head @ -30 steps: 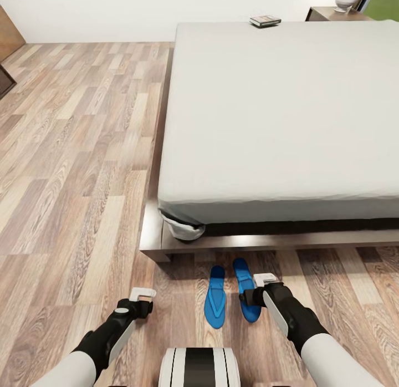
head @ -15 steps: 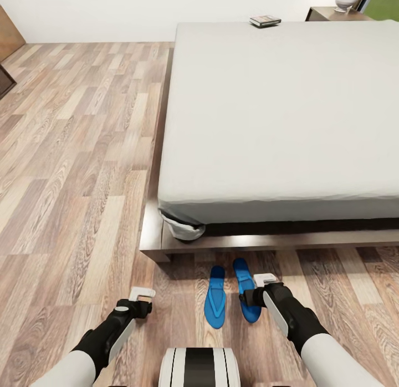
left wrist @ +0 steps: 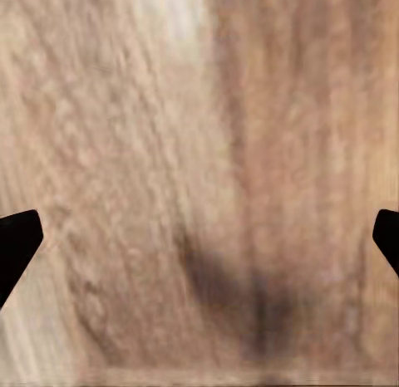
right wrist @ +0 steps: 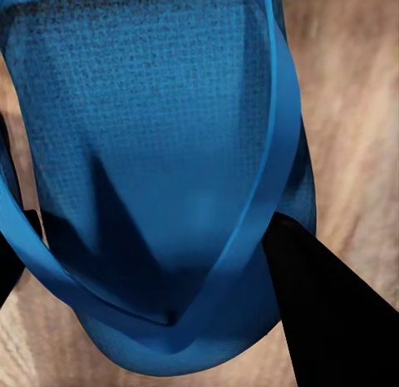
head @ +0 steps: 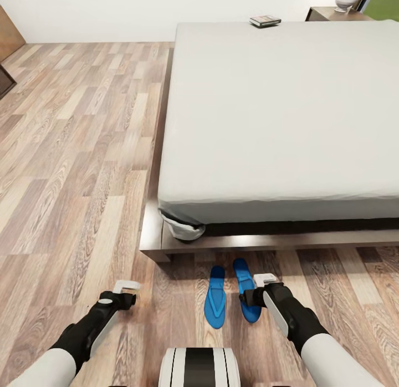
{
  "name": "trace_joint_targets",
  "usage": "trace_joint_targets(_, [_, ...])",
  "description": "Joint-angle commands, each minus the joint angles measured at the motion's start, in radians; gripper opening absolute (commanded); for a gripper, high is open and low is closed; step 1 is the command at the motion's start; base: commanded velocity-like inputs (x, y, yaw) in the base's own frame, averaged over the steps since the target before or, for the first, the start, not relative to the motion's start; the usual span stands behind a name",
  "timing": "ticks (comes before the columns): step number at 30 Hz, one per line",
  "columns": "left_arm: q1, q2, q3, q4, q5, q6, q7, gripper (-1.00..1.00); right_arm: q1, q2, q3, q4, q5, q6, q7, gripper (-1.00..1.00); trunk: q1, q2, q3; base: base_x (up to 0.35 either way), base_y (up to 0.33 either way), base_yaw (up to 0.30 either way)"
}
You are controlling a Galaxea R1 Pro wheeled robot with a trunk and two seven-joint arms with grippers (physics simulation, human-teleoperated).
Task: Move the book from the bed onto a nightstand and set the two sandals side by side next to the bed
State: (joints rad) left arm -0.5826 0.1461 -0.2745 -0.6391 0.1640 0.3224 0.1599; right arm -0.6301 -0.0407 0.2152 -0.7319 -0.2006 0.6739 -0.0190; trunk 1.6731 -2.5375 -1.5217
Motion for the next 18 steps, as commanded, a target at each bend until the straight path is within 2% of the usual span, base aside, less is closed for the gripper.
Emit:
trace_joint_targets(1, [0.000,0.025,0.004,-0.006,0.011,0.027,0.010,1.00,0.000,-0.002,0.004,-0.001,-0.006,0.004,-0.004,-1.00,0.000,0.000,-0.001,0.000,0.000,0.000])
trace_joint_targets(4, [0.000,0.077,0.029,-0.016,0.012,0.073,0.010,1.00,0.000,-0.002,0.004,-0.001,-0.006,0.004,-0.004,-1.00,0.000,0.000,-0.001,0.000,0.000,0.000])
trace_joint_targets(6, [0.000,0.152,0.056,-0.063,0.011,0.120,0.010,1.00,0.000,-0.002,0.004,-0.001,-0.006,0.004,-0.004,-1.00,0.000,0.000,-0.001,0.000,0.000,0.000])
trace_joint_targets(8, [0.000,0.186,0.064,-0.099,0.010,0.144,0.010,1.00,0.000,-0.002,0.004,-0.001,-0.006,0.004,-0.004,-1.00,0.000,0.000,-0.001,0.000,0.000,0.000])
trace_joint_targets(9, [0.000,0.219,0.074,-0.130,0.009,0.165,0.010,1.00,0.000,-0.001,0.004,-0.001,-0.006,0.004,-0.004,-1.00,0.000,0.000,-0.001,0.000,0.000,0.000])
trace_joint_targets(13, [0.000,0.267,0.117,-0.171,0.010,0.190,0.006,1.00,0.000,-0.001,0.004,-0.001,-0.006,0.004,-0.004,-1.00,0.001,-0.001,-0.008,0.000,0.000,0.000])
trace_joint_targets(14, [0.000,0.280,0.148,-0.183,0.009,0.197,0.003,1.00,0.000,-0.001,0.004,-0.001,-0.006,0.004,-0.004,-1.00,0.001,-0.001,-0.012,0.000,0.000,0.000])
trace_joint_targets(15, [0.000,0.289,0.180,-0.195,0.009,0.207,0.002,1.00,0.000,-0.001,0.004,-0.001,-0.006,0.004,-0.004,-1.00,0.002,-0.001,-0.016,0.000,0.000,0.000])
trace_joint_targets(18, [0.001,0.298,0.218,-0.225,0.007,0.231,-0.001,1.00,0.000,-0.001,0.004,-0.001,-0.006,0.004,-0.004,-1.00,0.002,-0.001,-0.020,0.000,0.000,0.000])
